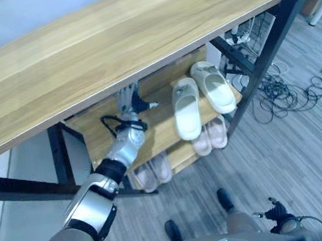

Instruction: Arrange the slippers neatly on the shoe rack.

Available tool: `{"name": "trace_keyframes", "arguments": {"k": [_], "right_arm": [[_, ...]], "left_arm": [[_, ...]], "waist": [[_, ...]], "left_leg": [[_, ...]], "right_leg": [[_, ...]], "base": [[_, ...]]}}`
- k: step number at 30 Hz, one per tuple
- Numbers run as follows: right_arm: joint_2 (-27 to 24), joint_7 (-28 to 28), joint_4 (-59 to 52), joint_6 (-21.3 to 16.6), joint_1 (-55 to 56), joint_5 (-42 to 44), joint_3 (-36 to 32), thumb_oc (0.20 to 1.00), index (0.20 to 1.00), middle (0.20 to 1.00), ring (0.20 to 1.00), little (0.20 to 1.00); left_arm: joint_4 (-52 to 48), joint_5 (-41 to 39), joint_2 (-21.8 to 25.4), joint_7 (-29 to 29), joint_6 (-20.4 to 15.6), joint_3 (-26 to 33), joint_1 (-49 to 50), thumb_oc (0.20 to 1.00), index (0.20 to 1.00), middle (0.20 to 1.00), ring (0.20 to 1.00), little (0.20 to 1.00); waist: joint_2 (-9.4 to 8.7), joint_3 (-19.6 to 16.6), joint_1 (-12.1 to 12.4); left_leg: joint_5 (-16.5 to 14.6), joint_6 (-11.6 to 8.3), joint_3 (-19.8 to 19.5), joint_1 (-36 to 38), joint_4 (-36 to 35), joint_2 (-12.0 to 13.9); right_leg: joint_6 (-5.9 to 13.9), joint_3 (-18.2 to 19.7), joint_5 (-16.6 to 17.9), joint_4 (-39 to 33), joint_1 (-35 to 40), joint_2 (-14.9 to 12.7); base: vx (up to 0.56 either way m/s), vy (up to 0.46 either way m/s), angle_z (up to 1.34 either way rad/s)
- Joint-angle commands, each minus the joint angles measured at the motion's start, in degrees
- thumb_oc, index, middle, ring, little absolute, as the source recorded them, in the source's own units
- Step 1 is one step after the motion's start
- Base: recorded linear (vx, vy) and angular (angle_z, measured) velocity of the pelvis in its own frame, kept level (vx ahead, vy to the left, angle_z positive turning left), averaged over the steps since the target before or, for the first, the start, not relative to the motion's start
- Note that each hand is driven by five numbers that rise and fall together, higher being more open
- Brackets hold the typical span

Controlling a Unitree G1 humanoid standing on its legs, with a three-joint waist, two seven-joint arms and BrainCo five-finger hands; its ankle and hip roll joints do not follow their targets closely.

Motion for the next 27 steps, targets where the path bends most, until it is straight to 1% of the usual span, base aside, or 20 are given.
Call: {"name": "trace_keyframes", "arguments": {"k": [1, 4, 5, 15, 18, 22, 25, 26, 27], "right_arm": [[-1.32, 0.24, 3.15, 0.1, -0.63, 2.57, -1.73, 1.0, 1.0, 1.0, 1.0, 1.0], [-0.66, 0.27, 3.07, 0.05, -0.46, 2.62, -2.35, 1.0, 1.0, 1.0, 1.0, 1.0], [-0.57, 0.15, 3.03, 0.14, -0.44, 2.83, -3.0, 1.0, 1.0, 1.0, 1.0, 1.0], [-0.07, 0.3, 3.53, 0.48, -0.17, 3.17, -3.83, 1.0, 1.0, 1.0, 1.0, 1.0], [-0.03, 0.33, 3.61, 0.53, -0.08, 3.18, -3.84, 1.0, 1.0, 1.0, 1.0, 1.0], [0.0, 0.3, 3.16, 0.54, -0.12, 3.5, -3.68, 1.0, 1.0, 1.0, 1.0, 1.0], [-0.01, 0.26, 3.05, 0.62, -0.15, 3.46, -3.62, 1.0, 1.0, 1.0, 1.0, 1.0], [-0.13, 0.2, 3.02, 0.54, -0.11, 3.59, -3.53, 1.0, 1.0, 1.0, 1.0, 1.0], [-0.15, 0.15, 3.01, 0.51, -0.22, 3.69, -3.45, 1.0, 1.0, 1.0, 1.0, 1.0]], "left_arm": [[-2.08, 5.57, 0.74, -0.82, -2.69, 3.57, -4.15, 1.0, 1.0, 1.0, 1.0, 1.0], [-5.99, 8.17, 0.44, -2.24, -3.81, 3.54, 0.2, 1.0, 1.0, 1.0, 1.0, 1.0], [-8.68, 9.62, 0.67, -3.43, -4.77, 3.12, 3.11, 1.0, 1.0, 1.0, 1.0, 1.0], [-12.1, 11.93, 0.19, -7.42, -6.94, 0.35, 7.92, 1.0, 1.0, 1.0, 1.0, 1.0], [-11.98, 11.92, -0.1, -7.64, -7.03, -0.03, 7.94, 1.0, 1.0, 1.0, 1.0, 1.0], [-10.25, 10.55, -2.46, -7.57, -6.98, -1.31, 7.47, 1.0, 1.0, 1.0, 1.0, 1.0], [-9.9, 10.71, -2.85, -7.52, -6.69, -1.46, 7.66, 1.0, 1.0, 1.0, 1.0, 1.0], [-8.12, 11.65, -3.35, -7.09, -5.76, -2.0, 7.05, 1.0, 1.0, 1.0, 1.0, 1.0], [-7.32, 11.59, -3.84, -6.91, -5.57, -2.28, 6.74, 1.0, 1.0, 1.0, 1.0, 1.0]], "waist": [[3.37, -0.75, 1.15], [3.15, -0.81, 1.64], [2.88, -0.98, 2.14], [2.7, -1.17, 2.61], [2.72, -1.18, 2.6], [2.86, -1.12, 2.54], [2.9, -1.17, 2.47], [2.91, -1.15, 2.33], [2.92, -1.11, 2.27]], "left_leg": [[-1.19, -2.37, -3.9, 1.16, 0.82, 2.28], [-1.29, -2.21, -4.31, 1.36, 0.82, 2.08], [-1.31, -2.1, -4.43, 1.26, 0.82, 2.07], [-1.41, -1.58, -4.85, 1.28, 0.82, 1.75], [-1.33, -1.58, -4.92, 1.26, 0.82, 1.75], [-1.17, -1.41, -5.15, 1.15, 0.82, 1.57], [-1.21, -1.39, -5.02, 1.2, 0.82, 1.53], [-1.19, -1.39, -5.02, 1.26, 0.82, 1.58], [-1.15, -1.37, -5.07, 1.31, 0.82, 1.6]], "right_leg": [[1.07, -3.88, -5.13, 2.06, 0.49, 2.64], [1.0, -4.25, -5.16, 1.87, 1.02, 2.49], [1.0, -4.57, -5.13, 1.77, 1.23, 2.39], [0.96, -4.47, -5.06, 1.81, 1.33, 2.26], [0.97, -4.53, -5.08, 1.84, 1.33, 2.23], [0.9, -4.54, -5.17, 2.08, 1.33, 2.27], [0.9, -4.47, -5.19, 2.08, 1.32, 2.24], [0.86, -4.43, -5.29, 2.22, 1.35, 2.26], [0.86, -4.37, -5.31, 2.29, 1.35, 2.28]], "base": [[0.0, -0.002, 0.18], [-0.02, 0.008, 0.08], [-0.03, 0.007, 0.05], [-0.01, 0.0, 0.04], [0.0, 0.0, 0.0], [0.0, 0.0, 0.0], [0.0, 0.0, 0.0], [0.0, 0.0, 0.0], [0.0, 0.0, 0.0]]}}
